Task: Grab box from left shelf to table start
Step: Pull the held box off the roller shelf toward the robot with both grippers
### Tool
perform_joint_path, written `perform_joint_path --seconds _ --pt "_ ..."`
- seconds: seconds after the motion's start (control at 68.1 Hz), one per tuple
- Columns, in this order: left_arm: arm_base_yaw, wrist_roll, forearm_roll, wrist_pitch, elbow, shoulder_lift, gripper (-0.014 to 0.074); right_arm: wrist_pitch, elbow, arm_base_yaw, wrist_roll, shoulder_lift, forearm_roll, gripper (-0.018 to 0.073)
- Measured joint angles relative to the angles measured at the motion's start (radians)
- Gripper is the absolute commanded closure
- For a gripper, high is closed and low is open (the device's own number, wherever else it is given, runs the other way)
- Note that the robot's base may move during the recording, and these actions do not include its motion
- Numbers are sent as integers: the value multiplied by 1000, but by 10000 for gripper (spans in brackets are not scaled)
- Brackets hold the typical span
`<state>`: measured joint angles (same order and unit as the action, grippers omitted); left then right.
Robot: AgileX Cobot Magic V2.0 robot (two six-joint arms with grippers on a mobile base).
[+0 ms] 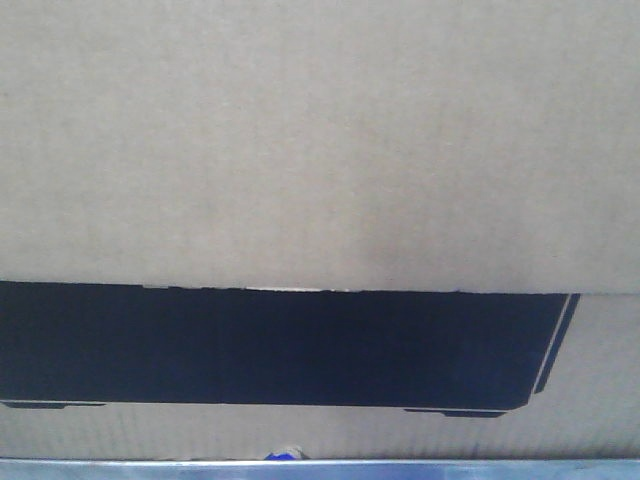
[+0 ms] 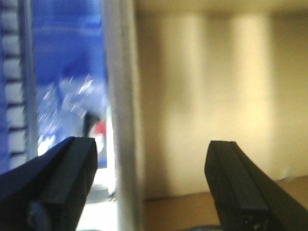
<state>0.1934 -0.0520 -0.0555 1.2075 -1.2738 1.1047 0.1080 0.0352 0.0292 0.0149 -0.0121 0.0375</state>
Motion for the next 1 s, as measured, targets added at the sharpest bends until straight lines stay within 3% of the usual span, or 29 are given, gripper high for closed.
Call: perform_joint_path --seconds 0.059,0.161,0.205,0.44,0.616,0.836,0.998 --pt "0 0 18 6 0 4 215 53 46 0 0 0 0 290" --pt "0 -1 44 8 0 4 215 171 140 0 0 0 0 -19" --pt "0 -2 50 8 0 4 215 223 183 0 0 0 0 -83" --pt "0 -4 55 10 0 4 215 452 455 0 -3 41 -1 -43" --pt "0 -5 55 10 0 4 215 634 670 0 -6 254 56 -43" --pt "0 -5 55 12 0 4 215 790 879 0 -123 592 226 -43" --pt "0 -5 55 12 0 4 215 855 968 0 -146 810 244 -43"
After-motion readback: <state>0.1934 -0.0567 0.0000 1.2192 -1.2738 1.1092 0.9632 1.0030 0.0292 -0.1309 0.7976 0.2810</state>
